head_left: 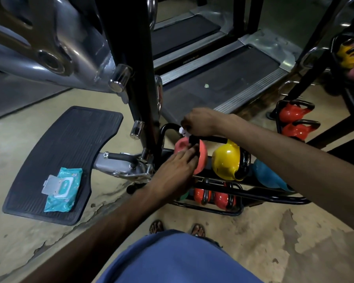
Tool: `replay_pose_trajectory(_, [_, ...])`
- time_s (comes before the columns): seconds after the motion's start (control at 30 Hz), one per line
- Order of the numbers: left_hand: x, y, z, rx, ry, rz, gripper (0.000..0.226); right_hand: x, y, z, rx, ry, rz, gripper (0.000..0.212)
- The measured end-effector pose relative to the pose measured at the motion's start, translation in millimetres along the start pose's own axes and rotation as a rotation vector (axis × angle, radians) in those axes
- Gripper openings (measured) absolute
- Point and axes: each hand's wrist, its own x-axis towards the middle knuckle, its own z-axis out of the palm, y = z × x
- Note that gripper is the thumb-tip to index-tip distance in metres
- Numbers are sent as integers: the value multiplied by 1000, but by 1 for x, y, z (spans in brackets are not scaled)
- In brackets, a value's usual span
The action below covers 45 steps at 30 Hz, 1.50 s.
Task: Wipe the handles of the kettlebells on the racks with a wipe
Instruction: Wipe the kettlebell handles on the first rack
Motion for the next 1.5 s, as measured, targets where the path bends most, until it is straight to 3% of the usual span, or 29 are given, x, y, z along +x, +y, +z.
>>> replay_pose_trajectory(0.13, [15,-5,-4,22,-2,-19,81,20,10,2,78,-40,105,27])
replay_pose_trajectory(0.2, [19,-7,-5,24,23,-22,79,27,23,13,252,7,181,24])
replay_pose_trajectory(0.27, [22,-9,-6,18,63,-37,77,21,27,28,526,137,299,23])
replay_pose_trajectory(0.4, [29,-17,-2,-56,73,-108,82,-11,-8,78,990,607,695,25])
replay_pose_trajectory(0.43, [29,-18,0,-64,74,-117,84,-16,-20,88,1078,638,748,28])
replay_pose_trajectory(0.5, [30,-18,1,-89,71,-123,85,-20,-35,90,1433,627,820,28])
replay_pose_trajectory(0.6, [30,-17,-2,-80,68,-110,84,-9,-27,69,2295,501,905,22])
replay_pose_trajectory(0.77, [31,-14,-3,-86,85,-113,77,-2,-31,59,2654,386,803,41])
replay_pose_trajectory(0.87, [30,-13,-3,-86,93,-113,78,-1,-31,60,2695,332,774,45])
replay_pose_trajectory(1.03, [30,-10,-3,-54,79,-111,77,4,-30,50,2632,523,1004,30])
replay_pose_trajectory(1.1, [31,-12,-2,-59,84,-115,78,9,-29,61,2315,713,1112,18])
replay_pose_trajectory(1.13, [31,-12,-2,-62,86,-116,78,13,-26,70,2005,764,1156,21])
replay_pose_trajectory(1.2, [30,-11,-2,-66,89,-117,78,13,-22,82,1429,757,1121,21])
replay_pose_trajectory(1.23, [29,-10,-3,-66,88,-114,78,13,-22,87,1276,766,1076,20])
replay_pose_trajectory(1.37, [19,-6,-2,-2,35,-78,90,8,-22,83,1006,832,889,20])
replay_pose_trajectory(1.5, [9,-5,10,76,-36,-60,103,15,-2,69,979,554,721,30])
